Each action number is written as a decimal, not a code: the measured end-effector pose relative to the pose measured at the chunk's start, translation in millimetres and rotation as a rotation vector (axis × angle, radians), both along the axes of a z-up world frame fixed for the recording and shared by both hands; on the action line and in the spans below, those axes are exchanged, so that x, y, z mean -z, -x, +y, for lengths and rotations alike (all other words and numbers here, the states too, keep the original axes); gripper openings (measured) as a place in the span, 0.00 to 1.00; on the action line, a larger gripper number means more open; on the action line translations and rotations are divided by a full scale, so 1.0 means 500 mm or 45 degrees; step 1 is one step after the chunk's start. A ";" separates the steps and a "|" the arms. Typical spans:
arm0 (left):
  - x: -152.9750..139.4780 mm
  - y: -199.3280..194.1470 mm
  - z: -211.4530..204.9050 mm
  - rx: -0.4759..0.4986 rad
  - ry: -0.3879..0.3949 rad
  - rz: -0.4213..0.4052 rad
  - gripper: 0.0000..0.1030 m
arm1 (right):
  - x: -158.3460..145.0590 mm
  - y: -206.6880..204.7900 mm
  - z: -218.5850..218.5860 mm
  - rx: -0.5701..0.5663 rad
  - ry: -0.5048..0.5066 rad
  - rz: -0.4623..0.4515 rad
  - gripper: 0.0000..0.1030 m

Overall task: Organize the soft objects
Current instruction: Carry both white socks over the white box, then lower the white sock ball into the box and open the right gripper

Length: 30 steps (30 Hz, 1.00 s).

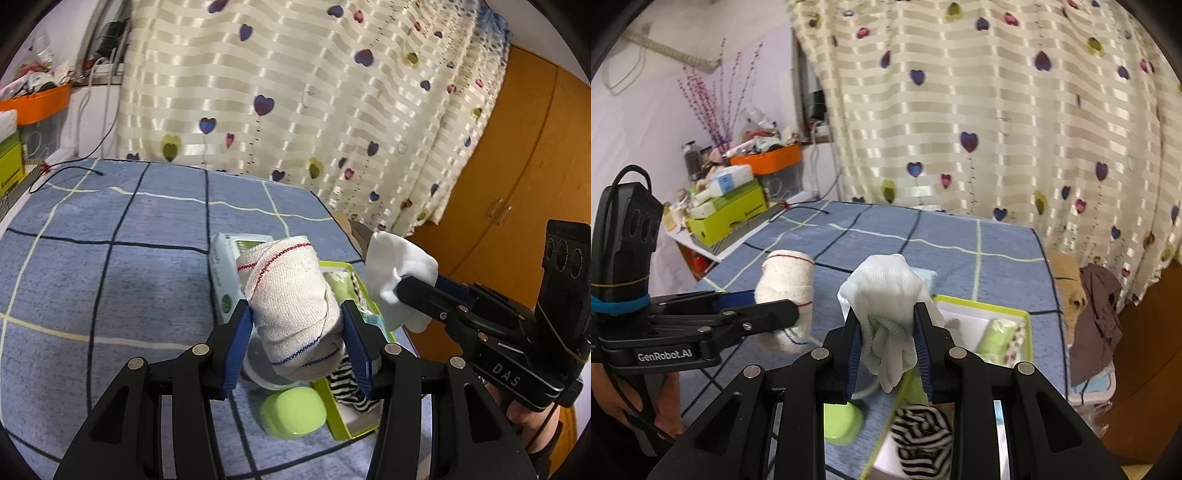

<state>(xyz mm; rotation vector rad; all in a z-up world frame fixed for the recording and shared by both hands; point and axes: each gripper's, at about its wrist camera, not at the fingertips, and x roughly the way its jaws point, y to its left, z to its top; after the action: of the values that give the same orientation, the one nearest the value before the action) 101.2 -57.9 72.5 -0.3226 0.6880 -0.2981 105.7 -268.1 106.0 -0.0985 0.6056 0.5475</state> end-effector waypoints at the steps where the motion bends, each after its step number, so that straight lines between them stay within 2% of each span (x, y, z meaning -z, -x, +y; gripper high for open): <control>1: -0.001 -0.004 -0.008 0.012 -0.005 0.000 0.48 | 0.001 -0.002 -0.013 0.019 -0.002 0.002 0.25; 8: 0.000 -0.026 -0.059 0.105 -0.029 0.012 0.48 | 0.008 -0.015 -0.090 0.128 -0.015 0.005 0.25; 15: 0.004 -0.040 -0.091 0.142 -0.049 0.016 0.48 | 0.027 -0.029 -0.151 0.209 -0.026 0.034 0.25; 24: 0.013 -0.061 -0.113 0.167 -0.066 0.035 0.48 | 0.061 -0.067 -0.167 0.224 -0.020 0.083 0.25; 30: 0.030 -0.076 -0.110 0.162 -0.057 0.063 0.48 | 0.110 -0.134 -0.148 0.201 0.030 0.159 0.25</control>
<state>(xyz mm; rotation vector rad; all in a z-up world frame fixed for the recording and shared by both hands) 139.4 -113.0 57.5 -0.2449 0.7643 -0.3960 172.9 -341.9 50.8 -0.0385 0.7351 0.3954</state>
